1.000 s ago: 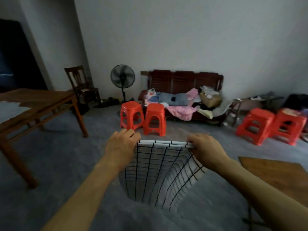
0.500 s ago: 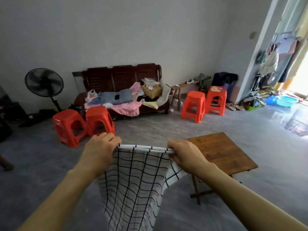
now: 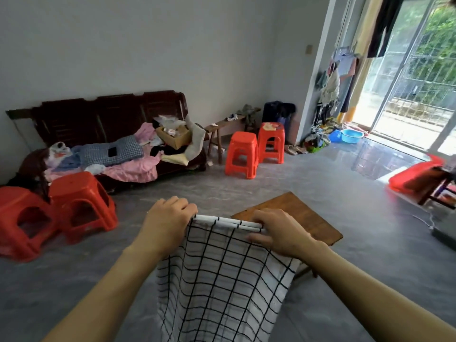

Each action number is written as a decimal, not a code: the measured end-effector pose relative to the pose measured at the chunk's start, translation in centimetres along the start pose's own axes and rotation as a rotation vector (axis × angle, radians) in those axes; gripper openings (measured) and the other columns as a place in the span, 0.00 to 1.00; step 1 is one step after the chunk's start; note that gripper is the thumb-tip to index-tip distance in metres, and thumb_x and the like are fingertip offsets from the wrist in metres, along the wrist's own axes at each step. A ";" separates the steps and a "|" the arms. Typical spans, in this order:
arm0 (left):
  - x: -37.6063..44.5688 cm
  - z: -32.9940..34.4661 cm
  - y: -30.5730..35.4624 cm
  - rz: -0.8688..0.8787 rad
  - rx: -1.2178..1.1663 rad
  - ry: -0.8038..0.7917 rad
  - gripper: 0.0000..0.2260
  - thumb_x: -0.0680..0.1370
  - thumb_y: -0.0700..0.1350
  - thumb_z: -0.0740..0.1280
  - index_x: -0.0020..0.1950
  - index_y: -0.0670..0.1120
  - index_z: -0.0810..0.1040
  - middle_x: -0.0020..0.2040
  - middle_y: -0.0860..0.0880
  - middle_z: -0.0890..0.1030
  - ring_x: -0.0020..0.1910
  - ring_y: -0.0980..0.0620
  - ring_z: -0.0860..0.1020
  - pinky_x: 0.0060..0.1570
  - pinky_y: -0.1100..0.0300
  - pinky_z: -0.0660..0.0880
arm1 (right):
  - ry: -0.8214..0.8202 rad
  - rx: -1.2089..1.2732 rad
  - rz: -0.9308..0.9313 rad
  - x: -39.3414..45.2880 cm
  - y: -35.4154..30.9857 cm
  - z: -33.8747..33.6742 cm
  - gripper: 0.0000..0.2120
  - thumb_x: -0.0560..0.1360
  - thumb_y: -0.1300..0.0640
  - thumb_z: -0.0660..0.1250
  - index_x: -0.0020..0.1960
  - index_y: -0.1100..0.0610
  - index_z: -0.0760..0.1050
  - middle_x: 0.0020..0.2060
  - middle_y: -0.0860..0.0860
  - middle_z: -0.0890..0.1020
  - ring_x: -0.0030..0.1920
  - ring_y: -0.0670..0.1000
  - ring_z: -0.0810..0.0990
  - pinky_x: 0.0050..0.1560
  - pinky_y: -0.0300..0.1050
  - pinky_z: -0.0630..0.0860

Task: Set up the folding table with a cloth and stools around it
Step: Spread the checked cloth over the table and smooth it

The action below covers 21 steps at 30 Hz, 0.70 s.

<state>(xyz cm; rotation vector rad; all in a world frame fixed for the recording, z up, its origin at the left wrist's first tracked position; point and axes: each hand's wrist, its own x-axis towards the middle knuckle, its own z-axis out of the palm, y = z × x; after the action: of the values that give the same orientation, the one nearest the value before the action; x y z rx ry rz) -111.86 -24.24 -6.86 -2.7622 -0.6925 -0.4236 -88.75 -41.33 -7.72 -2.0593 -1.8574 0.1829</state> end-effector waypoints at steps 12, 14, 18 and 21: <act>12.4 5.8 -6.3 0.209 -0.055 0.090 0.11 0.64 0.38 0.73 0.42 0.49 0.77 0.36 0.50 0.77 0.37 0.47 0.76 0.34 0.55 0.70 | 0.110 0.030 -0.086 14.2 -0.3 0.5 0.10 0.74 0.47 0.66 0.54 0.49 0.76 0.44 0.43 0.79 0.44 0.44 0.76 0.43 0.48 0.76; 14.5 7.2 -7.2 0.207 -0.045 0.071 0.12 0.63 0.37 0.73 0.42 0.49 0.77 0.36 0.50 0.78 0.37 0.47 0.76 0.35 0.55 0.70 | 0.111 0.044 -0.106 16.6 0.7 1.1 0.13 0.74 0.49 0.67 0.58 0.48 0.76 0.47 0.44 0.79 0.45 0.44 0.77 0.44 0.46 0.76; 19.3 9.6 -9.0 0.194 -0.040 0.070 0.10 0.66 0.40 0.75 0.43 0.49 0.77 0.35 0.51 0.77 0.35 0.48 0.76 0.34 0.56 0.69 | 0.163 0.009 -0.052 22.0 3.1 2.5 0.23 0.71 0.55 0.64 0.66 0.48 0.71 0.53 0.45 0.80 0.50 0.47 0.78 0.47 0.46 0.77; 23.1 10.8 -10.4 0.177 -0.039 0.046 0.09 0.67 0.41 0.74 0.44 0.49 0.77 0.36 0.51 0.78 0.36 0.48 0.77 0.35 0.56 0.69 | 0.234 0.060 -0.005 26.2 4.9 3.7 0.20 0.72 0.53 0.63 0.64 0.49 0.72 0.52 0.46 0.80 0.49 0.50 0.78 0.47 0.48 0.76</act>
<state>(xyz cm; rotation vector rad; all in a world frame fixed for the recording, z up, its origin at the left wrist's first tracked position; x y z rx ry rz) -95.12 -2.36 -7.14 -2.8099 -0.4283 -0.4645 -82.02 -15.33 -9.10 -1.9432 -1.6951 -0.0042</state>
